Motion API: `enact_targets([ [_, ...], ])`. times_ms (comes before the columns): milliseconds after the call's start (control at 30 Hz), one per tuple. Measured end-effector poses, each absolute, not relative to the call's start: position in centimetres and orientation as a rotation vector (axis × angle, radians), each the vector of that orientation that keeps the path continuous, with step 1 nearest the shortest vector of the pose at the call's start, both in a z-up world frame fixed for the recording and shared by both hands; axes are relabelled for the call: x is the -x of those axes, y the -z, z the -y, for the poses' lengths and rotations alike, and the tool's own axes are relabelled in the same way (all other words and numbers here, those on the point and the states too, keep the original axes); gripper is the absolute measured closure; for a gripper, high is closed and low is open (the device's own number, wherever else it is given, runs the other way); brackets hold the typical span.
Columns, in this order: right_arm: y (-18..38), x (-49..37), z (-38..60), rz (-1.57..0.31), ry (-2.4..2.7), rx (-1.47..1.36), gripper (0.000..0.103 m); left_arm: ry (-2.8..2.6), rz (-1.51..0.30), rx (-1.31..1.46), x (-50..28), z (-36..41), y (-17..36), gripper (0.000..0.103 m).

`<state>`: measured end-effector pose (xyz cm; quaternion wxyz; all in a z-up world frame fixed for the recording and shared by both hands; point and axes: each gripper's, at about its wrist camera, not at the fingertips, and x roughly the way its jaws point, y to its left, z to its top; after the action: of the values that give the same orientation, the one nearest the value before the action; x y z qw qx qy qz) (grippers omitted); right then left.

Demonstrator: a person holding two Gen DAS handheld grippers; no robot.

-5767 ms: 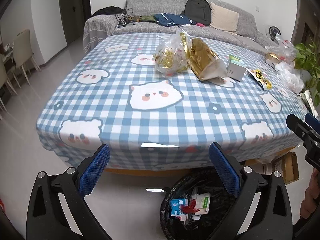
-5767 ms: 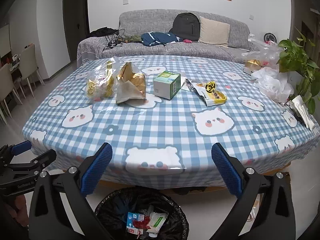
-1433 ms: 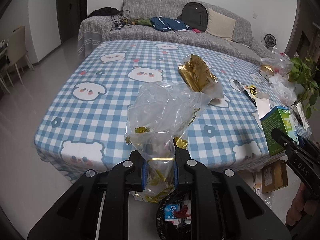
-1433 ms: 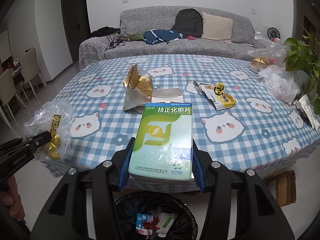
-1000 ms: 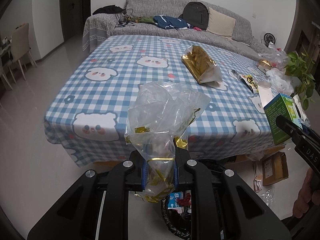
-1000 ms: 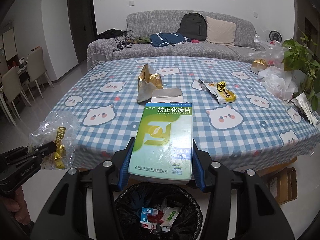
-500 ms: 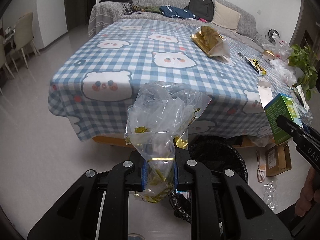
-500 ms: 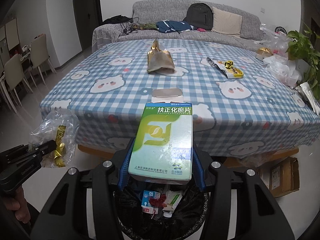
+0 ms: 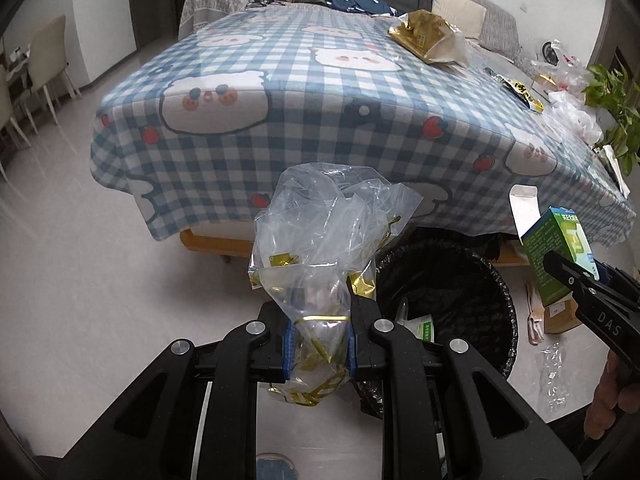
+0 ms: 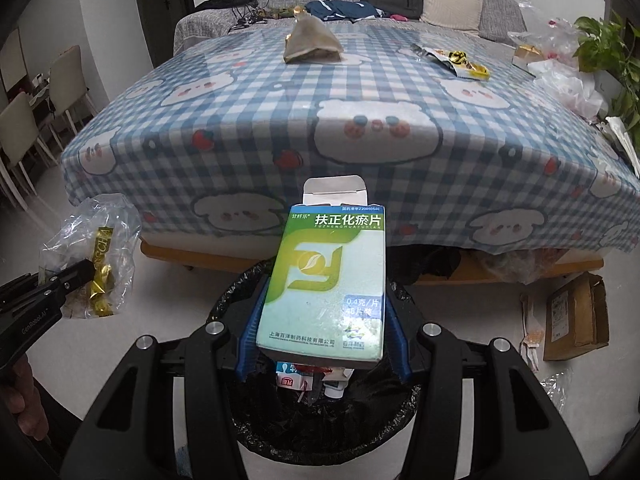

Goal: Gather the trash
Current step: 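Carry the green box and plastic bag with both tools over the trash bin, then open the right tool to drop the green medicine box into the bin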

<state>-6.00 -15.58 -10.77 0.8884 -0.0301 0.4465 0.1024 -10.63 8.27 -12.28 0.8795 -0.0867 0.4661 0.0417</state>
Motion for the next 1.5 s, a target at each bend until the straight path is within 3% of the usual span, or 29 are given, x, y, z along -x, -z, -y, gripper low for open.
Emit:
enact_targets([
  [300, 14.7, 6.4, 14.6, -0.979, -0.226, 0.084, 0.054, -0.096, -1.023, 0.185, 10.4, -7.9, 16.3, 0.086],
  [833, 18.7, 6.2, 12.4, -1.033, -0.274, 0.096, 0.052, -0.129, -1.06, 0.204, 10.4, -7.8, 18.9, 0.085],
  [1200, 16.9, 6.3, 15.0, -0.977, -0.221, 0.068, 0.011, -0.123, -1.074, 0.204, 10.0, -4.7, 17.9, 0.085],
  [1500, 15.9, 6.4, 20.8, -0.934, -0.131, 0.039, 0.008, -0.048, -1.07, 0.186, 8.7, 0.2, 17.1, 0.085],
])
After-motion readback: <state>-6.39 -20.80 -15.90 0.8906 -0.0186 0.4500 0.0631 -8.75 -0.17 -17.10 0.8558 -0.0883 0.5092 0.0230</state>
